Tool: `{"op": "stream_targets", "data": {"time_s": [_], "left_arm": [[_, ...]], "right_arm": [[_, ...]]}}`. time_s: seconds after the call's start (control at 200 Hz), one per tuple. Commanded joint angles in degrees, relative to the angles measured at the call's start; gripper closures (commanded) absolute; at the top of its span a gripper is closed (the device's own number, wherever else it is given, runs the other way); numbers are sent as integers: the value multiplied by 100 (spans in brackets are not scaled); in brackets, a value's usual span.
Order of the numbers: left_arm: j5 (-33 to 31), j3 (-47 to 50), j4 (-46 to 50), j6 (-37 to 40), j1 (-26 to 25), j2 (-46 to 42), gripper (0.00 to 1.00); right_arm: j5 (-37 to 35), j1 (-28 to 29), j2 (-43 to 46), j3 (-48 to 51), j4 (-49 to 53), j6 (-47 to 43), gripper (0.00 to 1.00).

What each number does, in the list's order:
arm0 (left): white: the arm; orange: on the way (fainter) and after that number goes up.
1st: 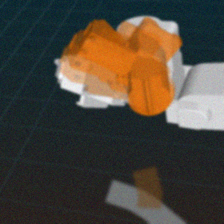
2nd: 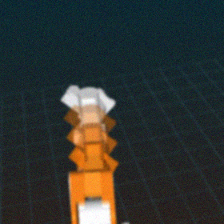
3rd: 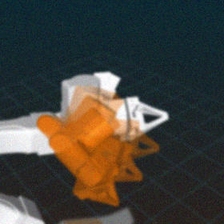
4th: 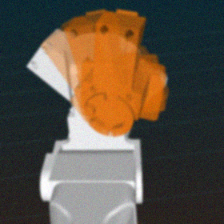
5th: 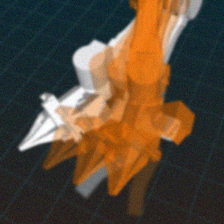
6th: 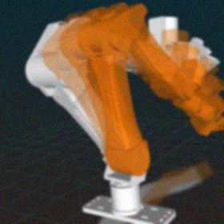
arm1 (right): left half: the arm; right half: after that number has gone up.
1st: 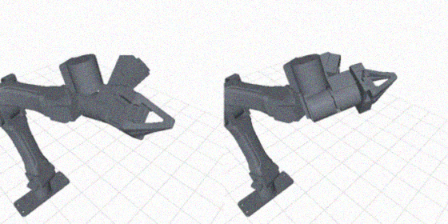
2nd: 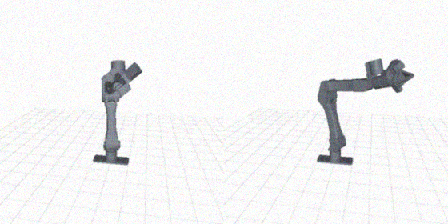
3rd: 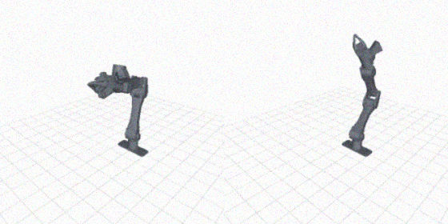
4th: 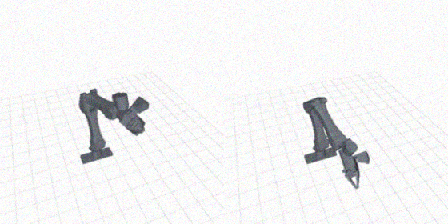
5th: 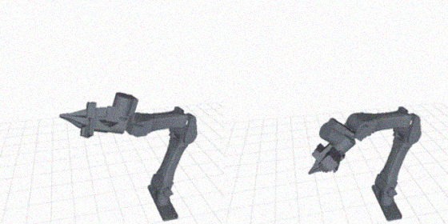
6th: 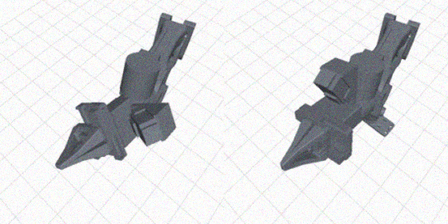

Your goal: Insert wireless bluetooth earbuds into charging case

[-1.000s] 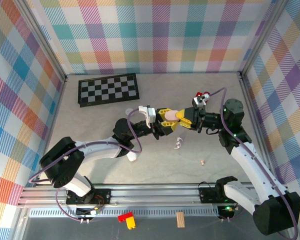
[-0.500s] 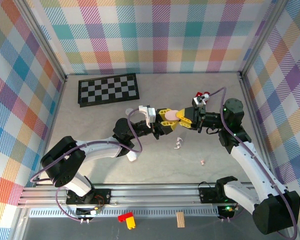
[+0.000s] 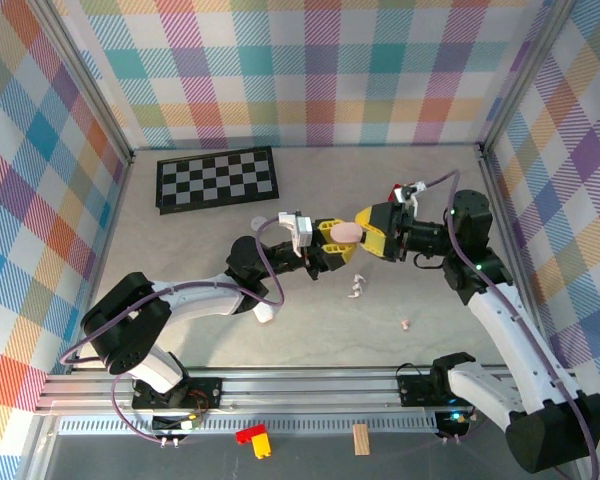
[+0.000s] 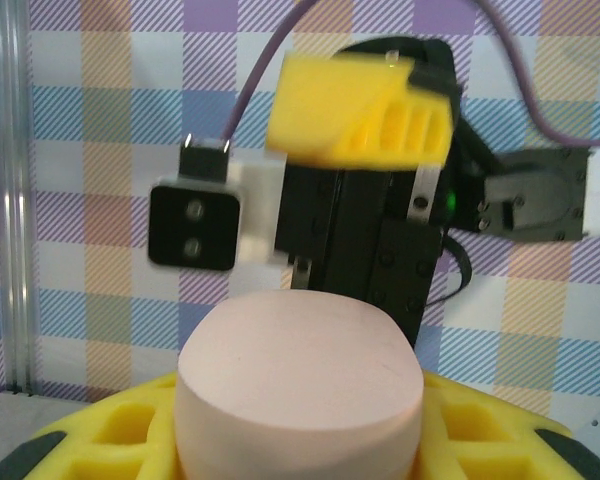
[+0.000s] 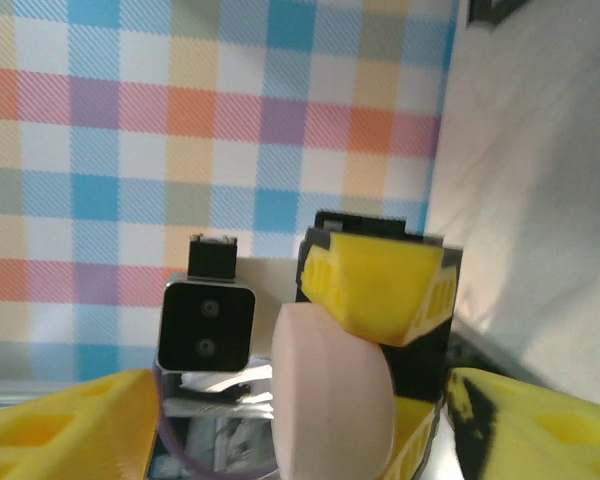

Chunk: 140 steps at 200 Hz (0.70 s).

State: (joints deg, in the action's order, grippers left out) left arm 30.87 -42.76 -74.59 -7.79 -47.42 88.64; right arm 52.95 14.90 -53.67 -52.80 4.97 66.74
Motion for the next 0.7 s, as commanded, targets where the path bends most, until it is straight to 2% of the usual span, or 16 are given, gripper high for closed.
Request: {"op": "stream_targets", "data": {"time_s": [0.0, 0.07, 0.15, 0.235, 0.38, 0.45, 0.695], "left_arm": [[103, 116, -210, -118, 168, -250, 69], [200, 174, -198, -240, 275, -285, 69], [360, 247, -168, -399, 433, -349, 69], [498, 348, -118, -476, 589, -449, 69], [605, 478, 134, -449, 733, -685, 69], [656, 512, 297, -337, 734, -786, 69], [722, 487, 515, -232, 752, -881, 70]], "right_arm": [[-849, -31, 216, -608, 1687, -2079, 18], [-1105, -22, 225, -895, 2144, -2947, 13], [-1935, 40, 214, -1297, 2796, -3937, 8], [-2445, 205, 414, -1290, 2626, -4607, 7], [-2486, 439, 484, -1414, 2513, -5466, 5], [-2789, 624, 363, -1520, 2666, -5775, 4], [-3944, 1882, -249, -1749, 2795, -6639, 3]]}}
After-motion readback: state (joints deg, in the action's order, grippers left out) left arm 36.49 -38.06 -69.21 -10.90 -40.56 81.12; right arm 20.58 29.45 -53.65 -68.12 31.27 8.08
